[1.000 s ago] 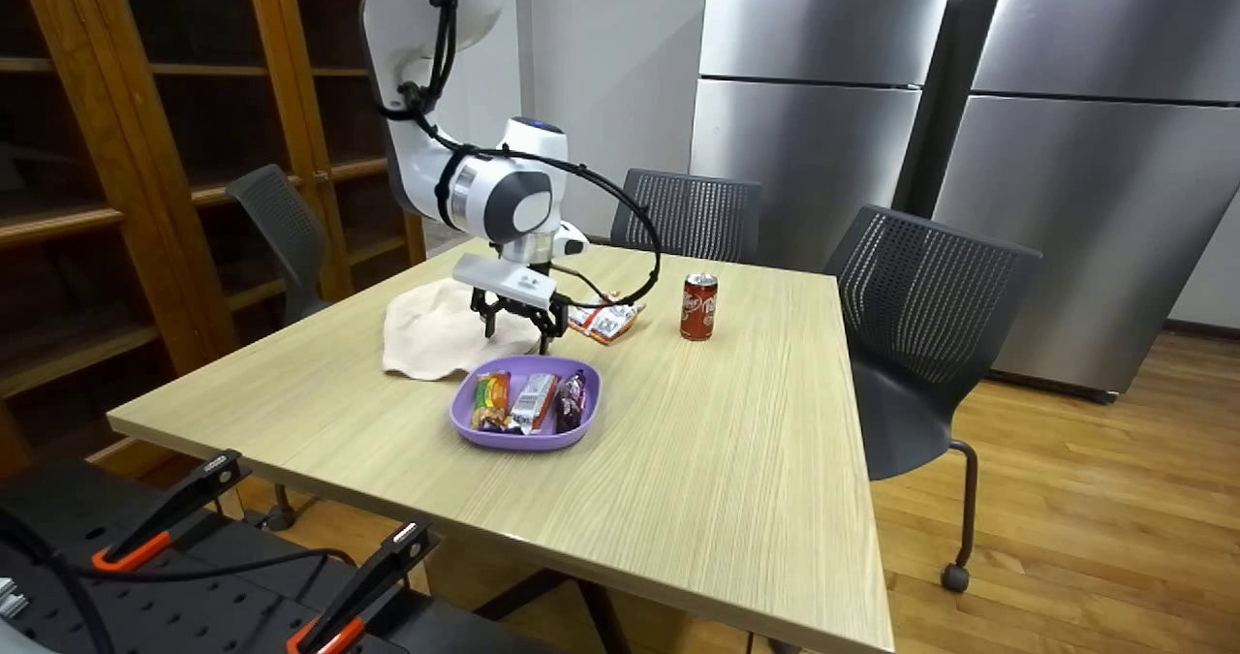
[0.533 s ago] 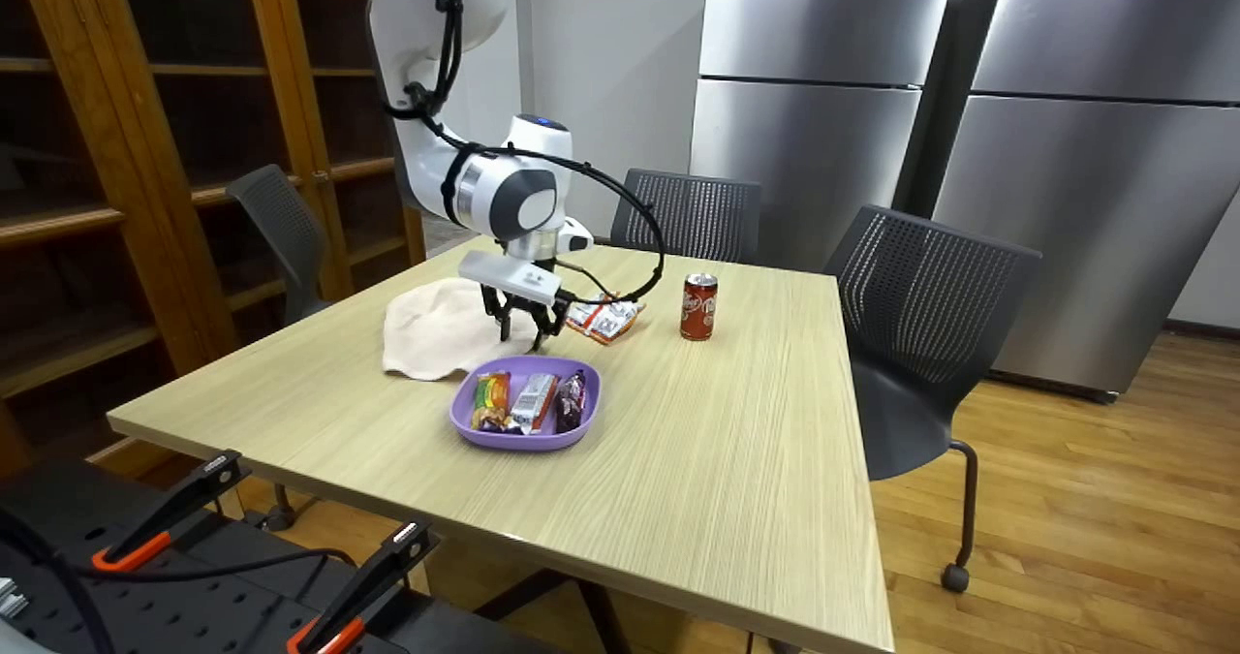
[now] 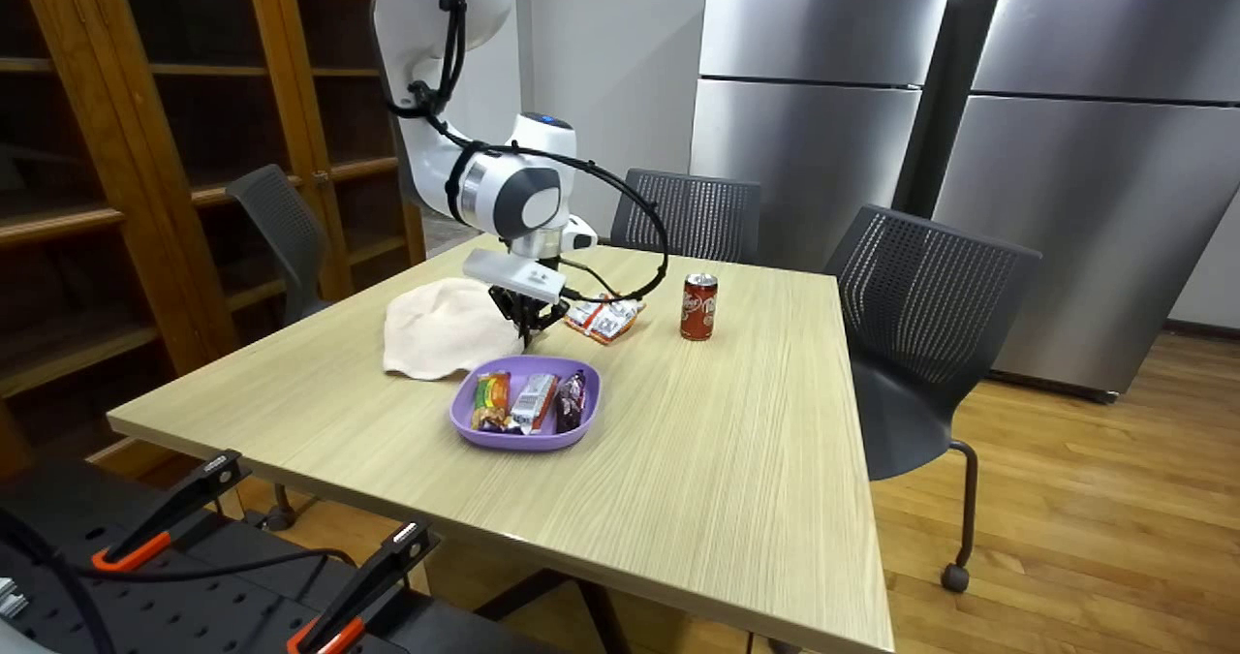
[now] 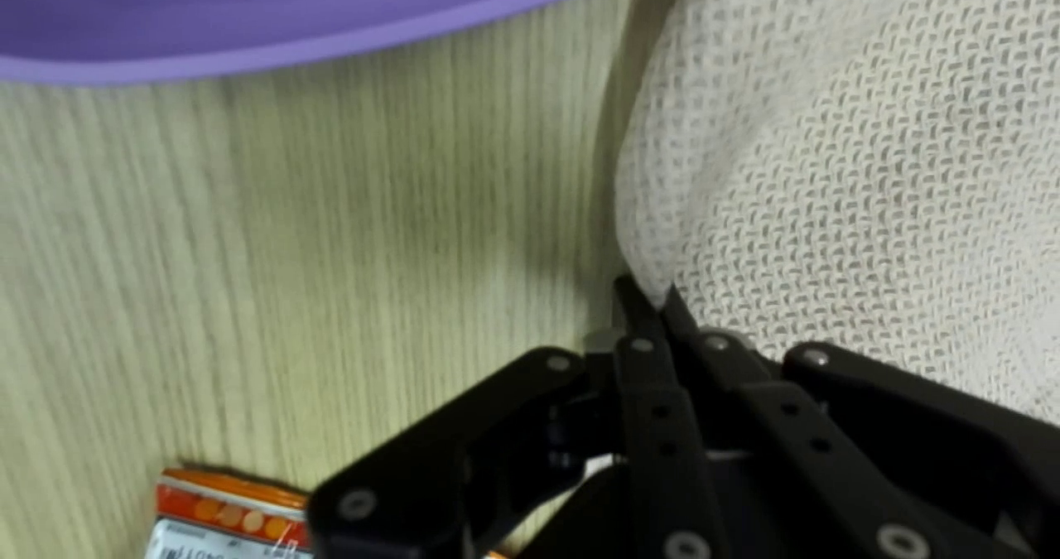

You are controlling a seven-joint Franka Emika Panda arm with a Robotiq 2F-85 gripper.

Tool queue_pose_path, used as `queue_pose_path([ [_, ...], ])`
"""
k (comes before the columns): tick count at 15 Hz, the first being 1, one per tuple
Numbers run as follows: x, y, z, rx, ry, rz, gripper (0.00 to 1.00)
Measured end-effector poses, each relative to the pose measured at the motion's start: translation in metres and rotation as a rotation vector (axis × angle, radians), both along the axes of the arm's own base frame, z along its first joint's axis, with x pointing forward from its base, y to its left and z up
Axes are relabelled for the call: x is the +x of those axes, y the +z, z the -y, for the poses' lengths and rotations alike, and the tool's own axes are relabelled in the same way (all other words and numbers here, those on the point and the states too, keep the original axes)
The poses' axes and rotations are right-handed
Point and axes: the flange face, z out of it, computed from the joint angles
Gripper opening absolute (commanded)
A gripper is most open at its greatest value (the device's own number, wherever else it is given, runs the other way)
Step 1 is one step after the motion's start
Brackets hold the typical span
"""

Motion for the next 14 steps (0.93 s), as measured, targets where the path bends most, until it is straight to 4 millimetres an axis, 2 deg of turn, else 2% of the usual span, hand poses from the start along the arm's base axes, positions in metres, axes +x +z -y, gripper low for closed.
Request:
queue_pose_path([
  [8,-0.005,0.012,-0.003,-0.004,0.009,0.008,0.01],
  [14,-0.023,0.033,-0.006,-0.018,0.018,0.027,0.01],
])
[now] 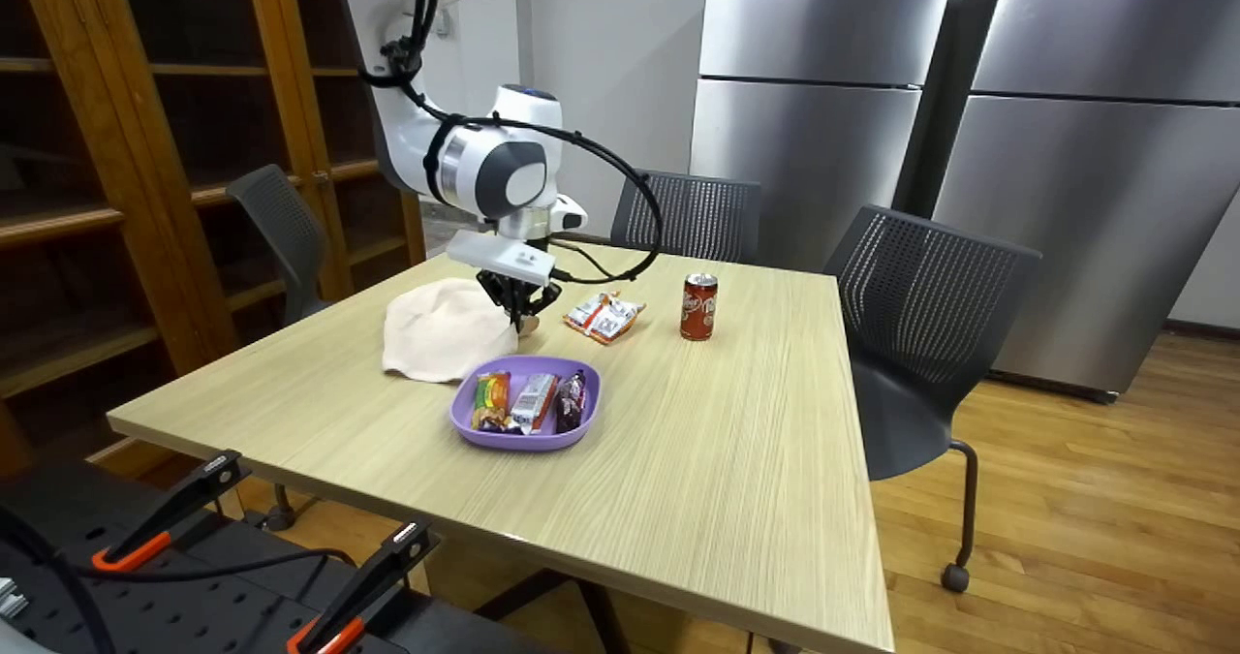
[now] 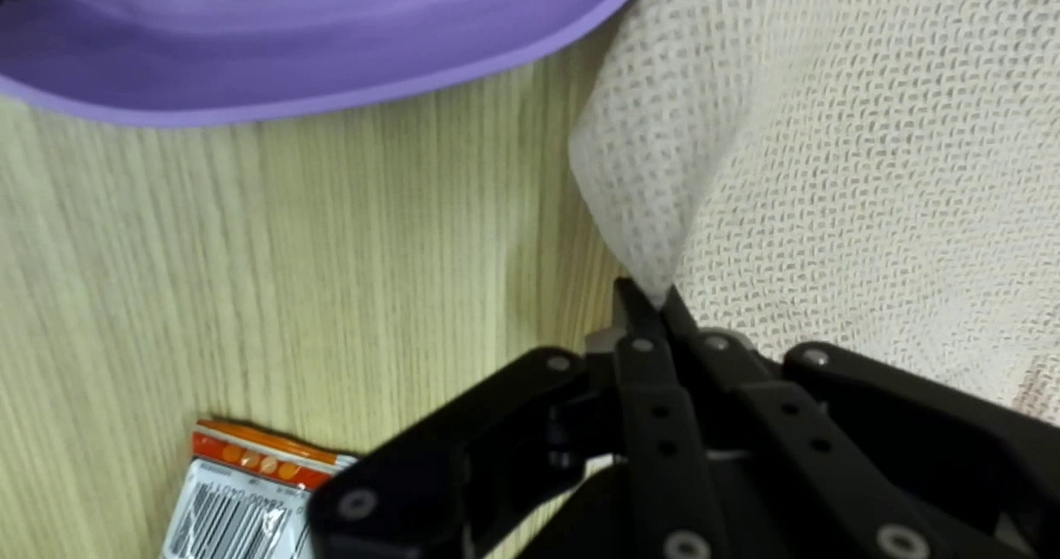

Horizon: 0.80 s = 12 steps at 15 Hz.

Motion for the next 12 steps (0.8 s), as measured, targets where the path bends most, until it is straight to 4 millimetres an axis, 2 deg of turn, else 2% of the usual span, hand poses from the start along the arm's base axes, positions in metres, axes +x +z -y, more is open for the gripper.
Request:
queue_pose_path([
  [12,-0.046,0.045,-0.009,-0.020,-0.004,0.051,0.01],
])
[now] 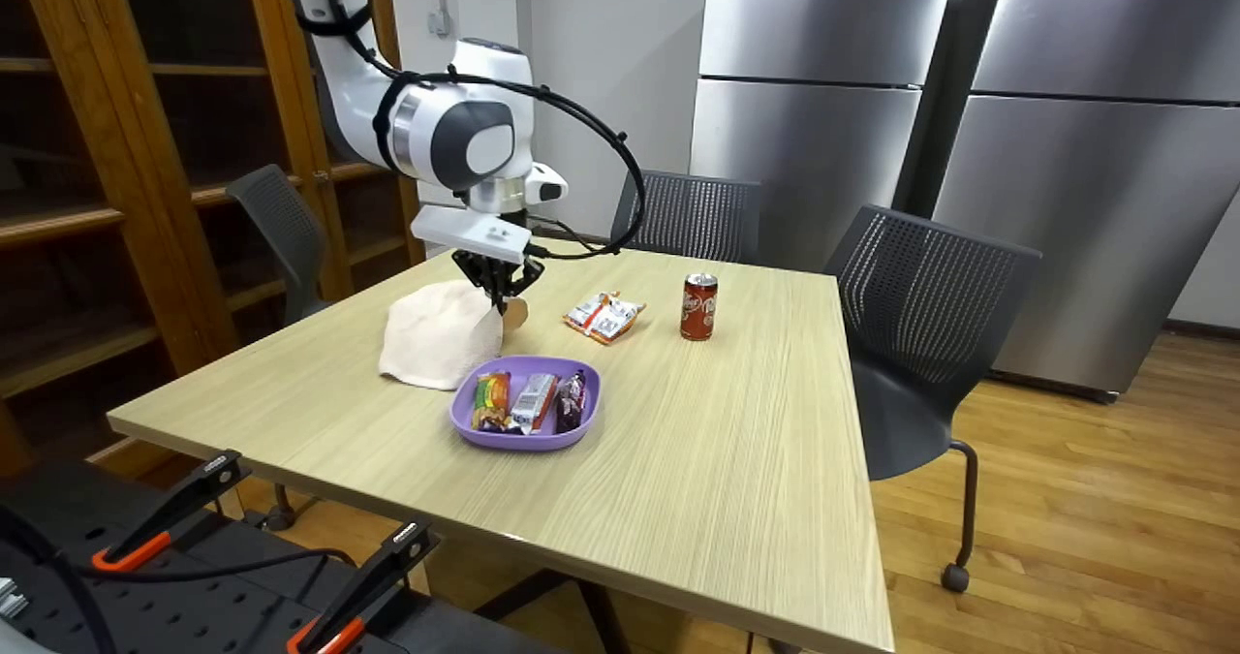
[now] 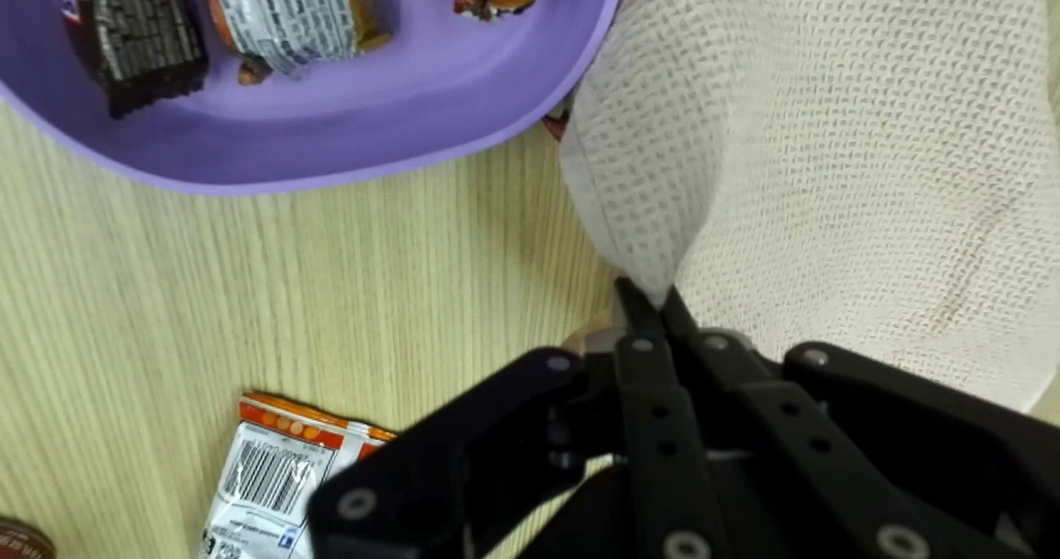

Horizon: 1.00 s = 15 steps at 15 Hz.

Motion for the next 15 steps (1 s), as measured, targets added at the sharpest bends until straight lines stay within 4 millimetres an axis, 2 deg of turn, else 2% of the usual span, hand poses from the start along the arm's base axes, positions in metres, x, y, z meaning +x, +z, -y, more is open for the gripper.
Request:
queue_pose_path([
  [4,-0.013,0.014,-0.002,0.004,-0.020,0.011,0.01],
  [15,-0.038,0.057,0.008,0.002,-0.093,0.046,0.01],
])
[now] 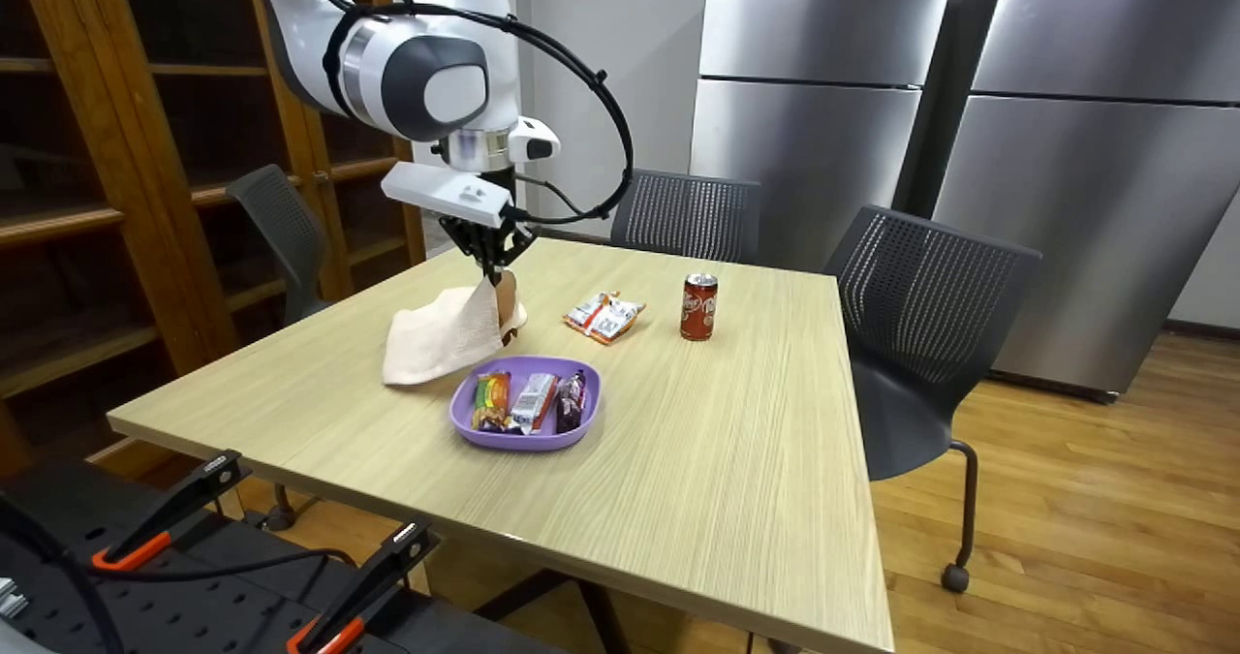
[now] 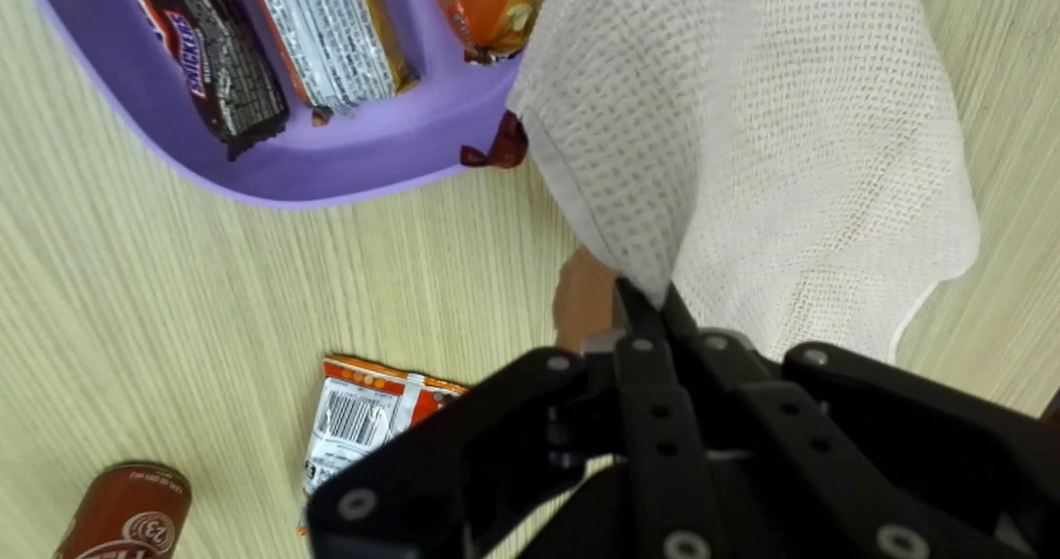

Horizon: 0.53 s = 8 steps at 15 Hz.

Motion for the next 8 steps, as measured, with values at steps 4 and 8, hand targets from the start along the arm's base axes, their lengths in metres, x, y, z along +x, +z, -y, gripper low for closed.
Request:
queue_pose_path([
  [4,-0.010,0.008,0.013,-0.015,-0.022,0.003,0.01],
  [8,-0.021,0.007,0.029,-0.028,-0.050,-0.011,0.01],
])
